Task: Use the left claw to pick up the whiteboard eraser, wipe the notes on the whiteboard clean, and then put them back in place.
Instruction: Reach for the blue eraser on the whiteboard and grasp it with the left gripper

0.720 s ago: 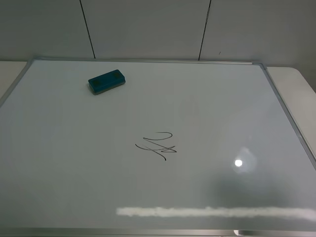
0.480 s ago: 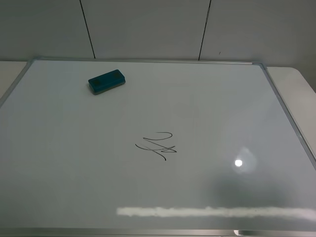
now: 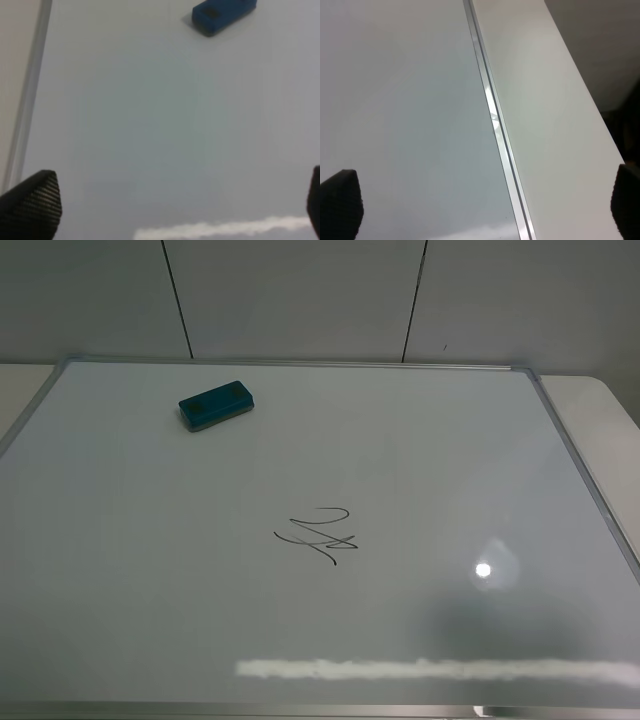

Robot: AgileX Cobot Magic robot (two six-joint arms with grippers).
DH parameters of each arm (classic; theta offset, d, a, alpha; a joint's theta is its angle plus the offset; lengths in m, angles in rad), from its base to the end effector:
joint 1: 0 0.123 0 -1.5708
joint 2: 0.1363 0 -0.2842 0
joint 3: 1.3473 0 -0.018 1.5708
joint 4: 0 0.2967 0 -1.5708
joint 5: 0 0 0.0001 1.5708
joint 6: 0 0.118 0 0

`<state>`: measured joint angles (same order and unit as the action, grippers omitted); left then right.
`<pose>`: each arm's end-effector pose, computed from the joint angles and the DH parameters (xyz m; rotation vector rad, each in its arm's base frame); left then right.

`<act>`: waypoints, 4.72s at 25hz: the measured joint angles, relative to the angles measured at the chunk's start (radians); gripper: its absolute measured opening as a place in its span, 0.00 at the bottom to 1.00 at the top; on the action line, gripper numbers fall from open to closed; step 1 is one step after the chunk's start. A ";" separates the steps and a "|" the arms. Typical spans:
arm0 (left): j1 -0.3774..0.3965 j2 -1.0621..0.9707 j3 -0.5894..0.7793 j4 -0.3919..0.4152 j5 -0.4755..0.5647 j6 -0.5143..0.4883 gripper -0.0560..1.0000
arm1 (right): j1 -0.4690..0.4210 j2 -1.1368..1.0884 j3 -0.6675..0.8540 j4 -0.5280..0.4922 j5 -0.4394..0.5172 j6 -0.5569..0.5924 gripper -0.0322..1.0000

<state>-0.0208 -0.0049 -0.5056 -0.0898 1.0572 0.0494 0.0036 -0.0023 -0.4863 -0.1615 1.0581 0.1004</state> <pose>0.0587 -0.0104 0.2900 0.0757 2.0268 -0.0892 0.0612 -0.0163 0.2839 0.1050 2.0421 -0.1288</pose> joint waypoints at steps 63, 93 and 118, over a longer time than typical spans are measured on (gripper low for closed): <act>-0.224 2.302 -1.544 0.034 0.084 0.650 0.99 | 0.000 0.000 0.000 0.000 0.000 0.000 0.99; -0.224 2.428 -1.545 0.034 -0.048 0.709 0.99 | 0.000 0.000 0.000 0.000 0.000 0.000 0.99; -0.224 2.436 -1.545 0.031 -0.075 0.713 0.57 | 0.000 0.000 0.000 0.000 0.000 0.000 0.99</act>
<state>-0.2444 2.4315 -2.0507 -0.0590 0.9819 0.7620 0.0036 -0.0023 -0.4863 -0.1615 1.0581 0.1004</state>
